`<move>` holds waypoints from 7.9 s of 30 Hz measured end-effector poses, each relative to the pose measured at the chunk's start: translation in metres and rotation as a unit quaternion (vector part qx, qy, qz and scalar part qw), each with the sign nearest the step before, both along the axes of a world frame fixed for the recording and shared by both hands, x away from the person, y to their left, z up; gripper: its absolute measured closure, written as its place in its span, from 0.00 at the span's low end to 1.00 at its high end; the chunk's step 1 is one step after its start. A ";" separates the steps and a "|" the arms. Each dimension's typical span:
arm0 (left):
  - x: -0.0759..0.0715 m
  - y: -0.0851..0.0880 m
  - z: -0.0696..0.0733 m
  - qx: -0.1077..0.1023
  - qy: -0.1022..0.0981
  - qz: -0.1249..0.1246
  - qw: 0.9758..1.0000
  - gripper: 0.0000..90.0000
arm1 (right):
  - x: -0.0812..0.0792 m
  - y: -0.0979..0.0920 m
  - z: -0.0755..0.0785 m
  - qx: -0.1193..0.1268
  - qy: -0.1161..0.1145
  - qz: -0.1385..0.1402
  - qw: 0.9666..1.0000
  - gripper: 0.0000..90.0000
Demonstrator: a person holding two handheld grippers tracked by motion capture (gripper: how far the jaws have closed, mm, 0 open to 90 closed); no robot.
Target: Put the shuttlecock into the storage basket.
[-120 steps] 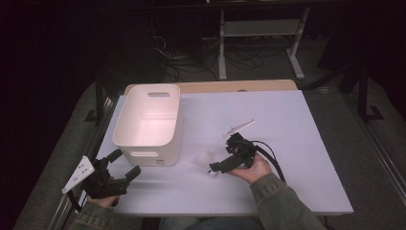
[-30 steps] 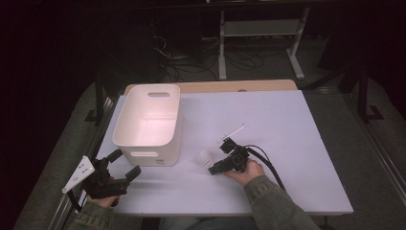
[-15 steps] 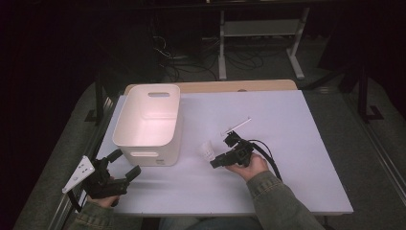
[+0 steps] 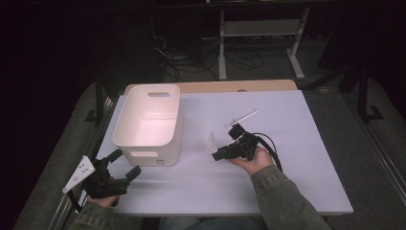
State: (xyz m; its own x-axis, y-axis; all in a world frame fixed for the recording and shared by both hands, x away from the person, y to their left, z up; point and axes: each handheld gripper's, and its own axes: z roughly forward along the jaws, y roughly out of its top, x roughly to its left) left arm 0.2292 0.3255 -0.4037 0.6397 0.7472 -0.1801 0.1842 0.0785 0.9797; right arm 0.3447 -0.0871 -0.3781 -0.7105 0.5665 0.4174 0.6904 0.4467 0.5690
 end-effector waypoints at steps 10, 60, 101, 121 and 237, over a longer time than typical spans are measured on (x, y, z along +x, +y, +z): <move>0.000 0.000 0.000 -0.001 -0.001 0.001 1.000 0.00 | 0.002 0.004 0.015 0.002 -0.021 0.014 1.000 0.71; 0.003 -0.003 -0.002 0.011 0.012 -0.015 1.000 0.00 | 0.020 0.051 0.085 0.044 -0.086 0.054 0.994 0.71; 0.003 -0.004 -0.002 0.009 0.014 -0.017 1.000 0.00 | 0.041 0.096 0.100 0.047 -0.099 0.073 0.991 0.71; 0.004 -0.004 -0.002 0.018 0.010 -0.020 1.000 0.00 | 0.044 0.123 0.099 0.059 -0.088 0.092 0.990 0.71; 0.005 -0.005 -0.001 0.021 0.006 -0.020 1.000 0.00 | 0.033 0.011 0.059 0.101 -0.142 0.020 0.984 0.00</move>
State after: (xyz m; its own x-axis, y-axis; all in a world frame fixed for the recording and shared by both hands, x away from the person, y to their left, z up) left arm 0.2342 0.3201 -0.4048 0.6665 0.7286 -0.1578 0.1984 0.0308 0.9796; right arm 0.3774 -0.0762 -0.3187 -0.8350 0.4616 0.2995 0.4743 0.3277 0.8171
